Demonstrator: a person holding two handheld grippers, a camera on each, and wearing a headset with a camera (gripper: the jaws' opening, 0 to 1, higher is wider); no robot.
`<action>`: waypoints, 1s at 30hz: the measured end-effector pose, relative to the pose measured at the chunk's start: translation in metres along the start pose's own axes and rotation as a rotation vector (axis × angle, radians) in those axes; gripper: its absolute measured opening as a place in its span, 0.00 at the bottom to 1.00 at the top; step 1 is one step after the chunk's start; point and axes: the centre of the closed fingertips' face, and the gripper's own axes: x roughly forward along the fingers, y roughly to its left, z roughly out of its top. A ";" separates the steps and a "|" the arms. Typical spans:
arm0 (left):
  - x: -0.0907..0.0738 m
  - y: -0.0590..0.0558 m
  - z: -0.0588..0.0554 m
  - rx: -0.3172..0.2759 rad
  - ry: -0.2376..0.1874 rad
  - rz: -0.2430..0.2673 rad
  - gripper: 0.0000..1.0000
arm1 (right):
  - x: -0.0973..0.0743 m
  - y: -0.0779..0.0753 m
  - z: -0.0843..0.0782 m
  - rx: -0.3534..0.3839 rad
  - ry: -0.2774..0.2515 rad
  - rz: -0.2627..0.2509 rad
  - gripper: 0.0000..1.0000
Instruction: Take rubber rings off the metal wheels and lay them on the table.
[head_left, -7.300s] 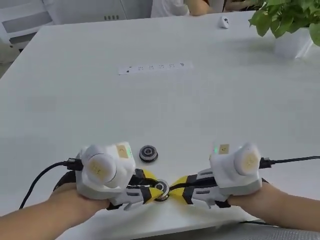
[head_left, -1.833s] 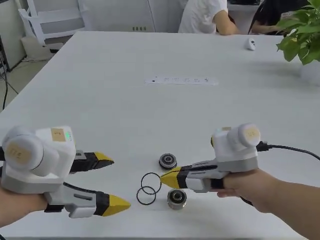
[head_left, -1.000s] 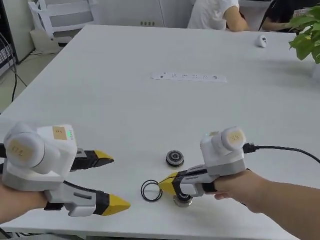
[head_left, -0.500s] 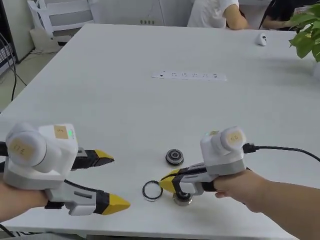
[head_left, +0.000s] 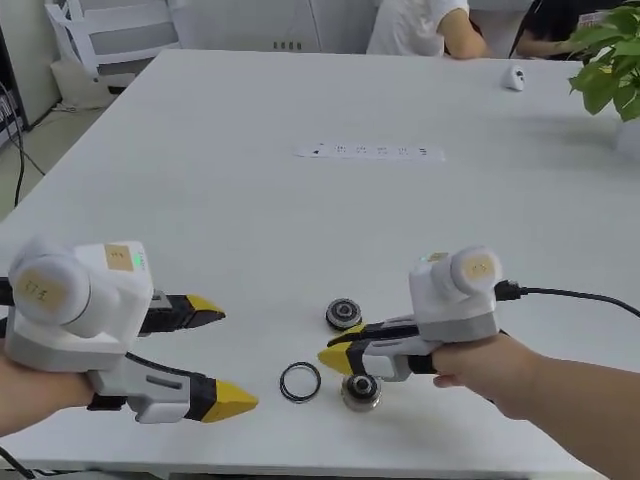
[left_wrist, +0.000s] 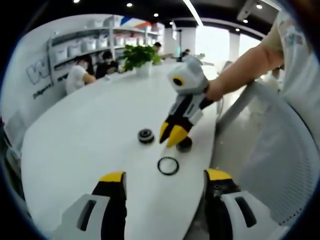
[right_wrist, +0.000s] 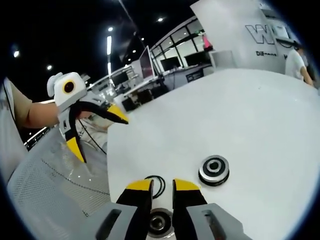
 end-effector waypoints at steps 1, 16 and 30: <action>0.000 0.001 0.001 0.001 -0.002 0.001 0.63 | -0.002 -0.001 0.003 0.008 -0.013 0.000 0.13; 0.020 0.017 0.021 0.010 -0.022 0.002 0.59 | -0.030 -0.028 0.019 -0.013 -0.074 -0.088 0.17; 0.044 0.037 0.028 0.035 -0.013 0.016 0.53 | -0.034 -0.049 0.012 -0.050 -0.064 -0.146 0.22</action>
